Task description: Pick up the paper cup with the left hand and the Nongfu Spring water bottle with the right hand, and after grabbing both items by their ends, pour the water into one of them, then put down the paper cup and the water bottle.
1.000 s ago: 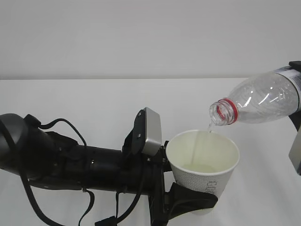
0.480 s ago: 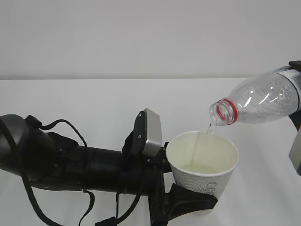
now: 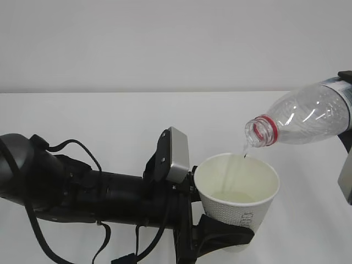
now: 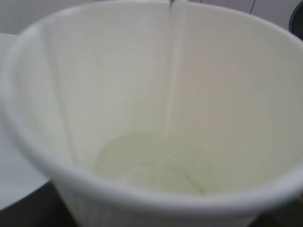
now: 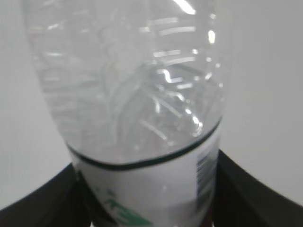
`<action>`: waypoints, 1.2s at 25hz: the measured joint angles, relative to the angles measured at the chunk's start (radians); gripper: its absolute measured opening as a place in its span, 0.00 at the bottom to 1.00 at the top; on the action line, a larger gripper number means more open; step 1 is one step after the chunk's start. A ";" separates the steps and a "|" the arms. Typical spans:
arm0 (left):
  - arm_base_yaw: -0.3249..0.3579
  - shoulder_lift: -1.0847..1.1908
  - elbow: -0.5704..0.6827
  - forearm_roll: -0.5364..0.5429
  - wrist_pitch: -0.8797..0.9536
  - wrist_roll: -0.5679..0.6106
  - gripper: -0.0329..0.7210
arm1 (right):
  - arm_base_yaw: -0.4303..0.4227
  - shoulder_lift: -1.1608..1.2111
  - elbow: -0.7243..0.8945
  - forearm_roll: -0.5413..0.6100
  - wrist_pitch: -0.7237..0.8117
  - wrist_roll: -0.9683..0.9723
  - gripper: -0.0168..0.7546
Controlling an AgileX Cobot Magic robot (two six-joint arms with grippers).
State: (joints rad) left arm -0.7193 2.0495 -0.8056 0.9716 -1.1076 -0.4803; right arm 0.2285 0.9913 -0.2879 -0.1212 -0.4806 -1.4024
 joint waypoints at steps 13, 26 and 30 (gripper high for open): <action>0.000 0.000 0.000 0.000 0.000 0.000 0.75 | 0.000 0.000 0.000 0.000 -0.002 0.000 0.65; 0.000 0.000 0.000 0.000 0.000 0.000 0.75 | 0.000 0.000 0.000 0.000 -0.002 -0.002 0.65; 0.000 0.000 0.000 0.000 0.000 0.000 0.75 | 0.000 0.000 0.000 0.000 -0.002 -0.004 0.65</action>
State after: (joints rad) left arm -0.7193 2.0495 -0.8056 0.9716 -1.1076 -0.4803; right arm 0.2285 0.9913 -0.2879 -0.1212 -0.4822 -1.4068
